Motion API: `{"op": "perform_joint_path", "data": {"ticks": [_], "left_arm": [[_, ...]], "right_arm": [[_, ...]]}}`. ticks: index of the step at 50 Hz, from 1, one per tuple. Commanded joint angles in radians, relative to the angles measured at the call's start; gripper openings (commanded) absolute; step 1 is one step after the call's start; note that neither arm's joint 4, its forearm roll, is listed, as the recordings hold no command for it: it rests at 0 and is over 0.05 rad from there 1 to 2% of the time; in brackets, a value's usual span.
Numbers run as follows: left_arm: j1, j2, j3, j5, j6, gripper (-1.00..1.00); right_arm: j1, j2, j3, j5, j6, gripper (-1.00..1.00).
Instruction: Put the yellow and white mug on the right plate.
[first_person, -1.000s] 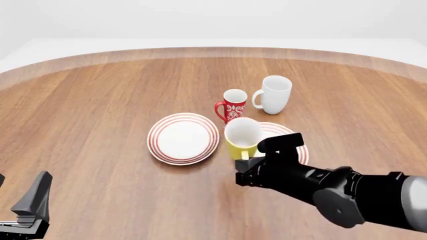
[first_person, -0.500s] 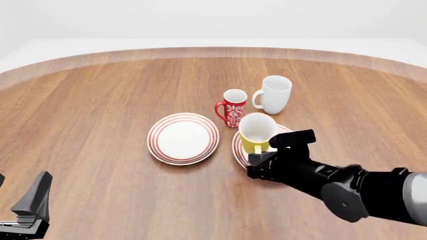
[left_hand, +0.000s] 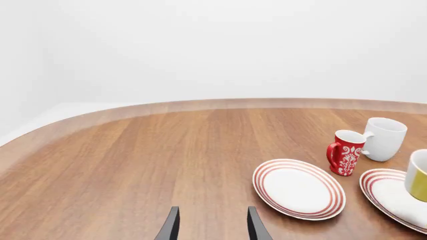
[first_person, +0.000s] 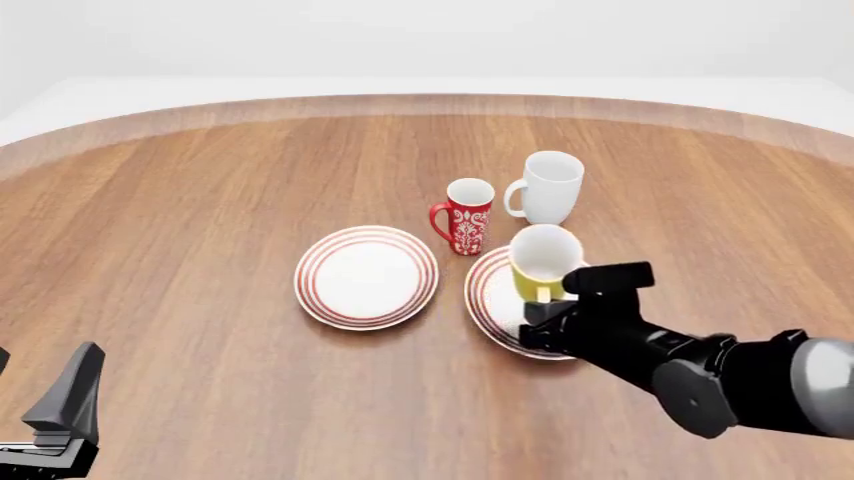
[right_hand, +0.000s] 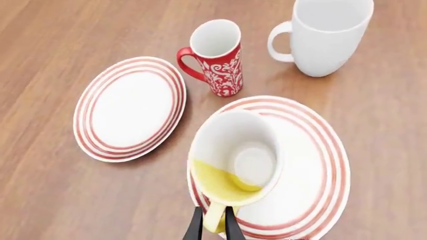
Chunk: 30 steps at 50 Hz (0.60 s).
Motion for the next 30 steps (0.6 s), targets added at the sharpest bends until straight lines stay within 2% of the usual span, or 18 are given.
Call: {"op": "perform_joint_path", "data": {"ticks": [1, 18, 19, 30], "left_arm": [[0.0, 0.0, 0.0, 0.0, 0.0, 1.0], [0.0, 0.0, 0.0, 0.0, 0.0, 1.0], [0.0, 0.0, 0.0, 0.0, 0.0, 1.0], [0.0, 0.0, 0.0, 0.0, 0.0, 1.0]], "right_arm": [[-0.034, 0.031, 0.018, -0.049, -0.004, -1.0], [-0.031, 0.039, 0.021, -0.067, -0.003, -1.0], [-0.031, 0.036, 0.021, -0.065, -0.003, 1.0], [-0.049, -0.005, 0.044, -0.045, -0.012, 1.0]]}}
